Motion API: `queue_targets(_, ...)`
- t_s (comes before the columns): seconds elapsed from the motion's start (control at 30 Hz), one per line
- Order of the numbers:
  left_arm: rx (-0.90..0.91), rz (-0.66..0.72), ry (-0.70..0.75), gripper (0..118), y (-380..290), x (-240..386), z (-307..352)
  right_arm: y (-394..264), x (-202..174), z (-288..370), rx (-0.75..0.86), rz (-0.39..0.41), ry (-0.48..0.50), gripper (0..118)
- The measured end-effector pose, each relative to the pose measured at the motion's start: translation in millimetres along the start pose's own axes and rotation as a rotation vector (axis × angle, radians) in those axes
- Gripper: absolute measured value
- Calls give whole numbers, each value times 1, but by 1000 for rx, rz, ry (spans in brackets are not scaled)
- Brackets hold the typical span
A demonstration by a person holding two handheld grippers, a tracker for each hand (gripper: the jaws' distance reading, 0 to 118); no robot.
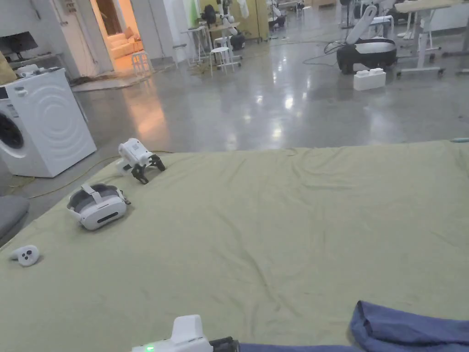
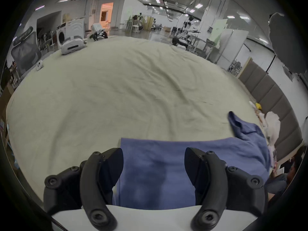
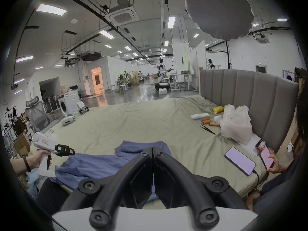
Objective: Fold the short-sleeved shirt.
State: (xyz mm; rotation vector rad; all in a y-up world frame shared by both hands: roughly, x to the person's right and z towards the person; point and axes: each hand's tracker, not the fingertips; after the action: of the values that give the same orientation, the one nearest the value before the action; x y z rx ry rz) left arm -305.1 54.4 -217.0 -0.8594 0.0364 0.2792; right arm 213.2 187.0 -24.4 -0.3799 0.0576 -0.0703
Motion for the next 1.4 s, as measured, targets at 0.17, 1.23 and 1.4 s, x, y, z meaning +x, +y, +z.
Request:
queue_targets(0.17,-87,-46,82,27,-1,2,-31,-7,11,-7,-43,-15,-29,0)
queue_targets(1.23,-14,4,-29,0,6,-4,8,19,40,-247,-410,22,26,6)
queue_targets(1.4,269,5,-139,0,37,3,106,68,48,-177,-182,10,36,5)
